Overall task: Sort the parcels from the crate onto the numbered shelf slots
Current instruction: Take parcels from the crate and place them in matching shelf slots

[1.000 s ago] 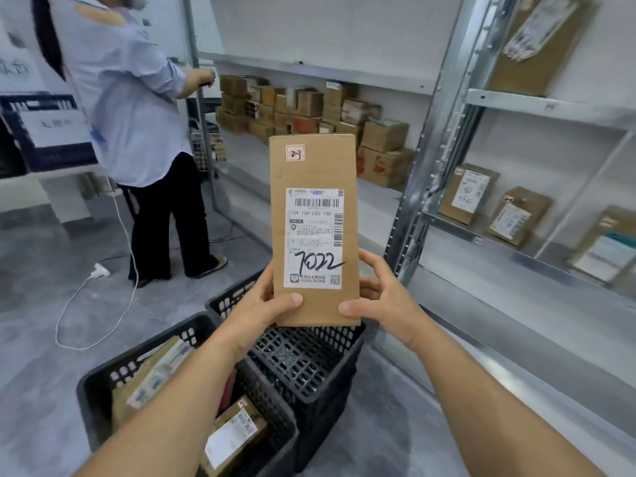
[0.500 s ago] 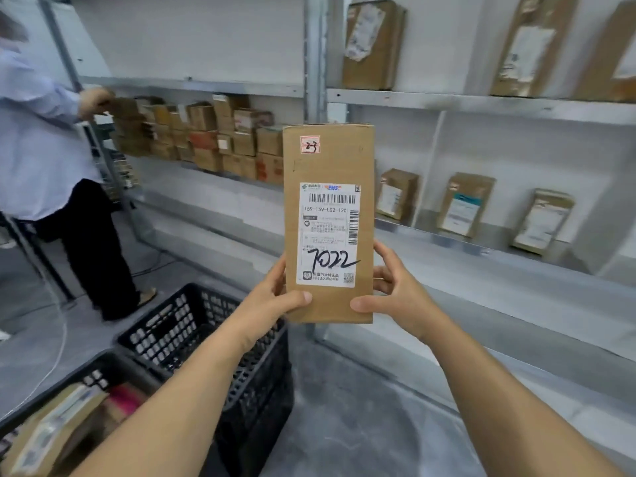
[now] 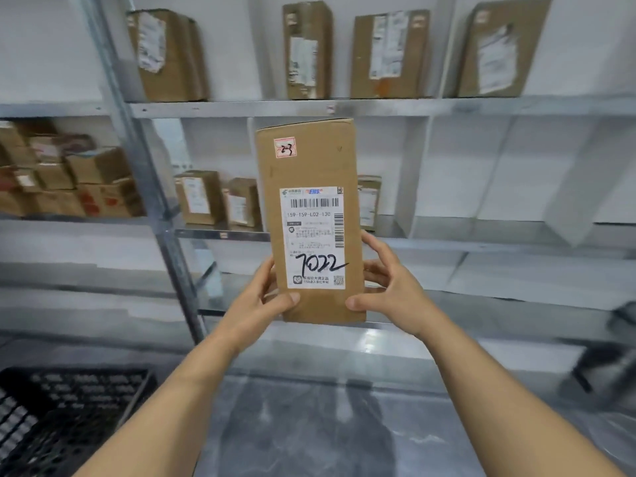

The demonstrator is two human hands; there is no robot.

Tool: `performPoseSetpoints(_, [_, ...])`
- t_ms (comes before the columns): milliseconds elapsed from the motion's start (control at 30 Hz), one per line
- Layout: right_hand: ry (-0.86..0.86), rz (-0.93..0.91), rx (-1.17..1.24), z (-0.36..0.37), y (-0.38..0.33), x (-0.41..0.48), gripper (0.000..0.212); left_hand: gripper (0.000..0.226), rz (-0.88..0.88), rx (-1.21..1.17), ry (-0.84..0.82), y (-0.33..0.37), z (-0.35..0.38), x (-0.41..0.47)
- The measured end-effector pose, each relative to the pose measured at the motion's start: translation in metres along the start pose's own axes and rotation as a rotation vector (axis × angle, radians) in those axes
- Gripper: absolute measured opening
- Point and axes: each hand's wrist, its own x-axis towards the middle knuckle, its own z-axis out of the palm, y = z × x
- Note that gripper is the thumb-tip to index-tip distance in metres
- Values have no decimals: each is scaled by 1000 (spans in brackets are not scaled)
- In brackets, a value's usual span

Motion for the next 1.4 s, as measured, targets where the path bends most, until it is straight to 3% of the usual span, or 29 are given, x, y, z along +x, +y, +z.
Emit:
performPoseSetpoints(400, [310,57,-82,-111,40,-8,100,85,105,289,-133,-17,93,104])
performPoseSetpoints(533, [371,70,-133,-145,48,13,100,96,155,370,-203,-21,108,153])
performPoseSetpoints(833, [483,117,-196,-202,69,57,102,90,242,577,-262,-27,143,250])
performPoseSetpoints(1200, [529,179,-187,-296,118,99,98,85,276,752,-317,-38,214,338])
performPoseSetpoints(1400, [443,230,-165,-375,153,145,108,77,284,853,-259,-39,264,393])
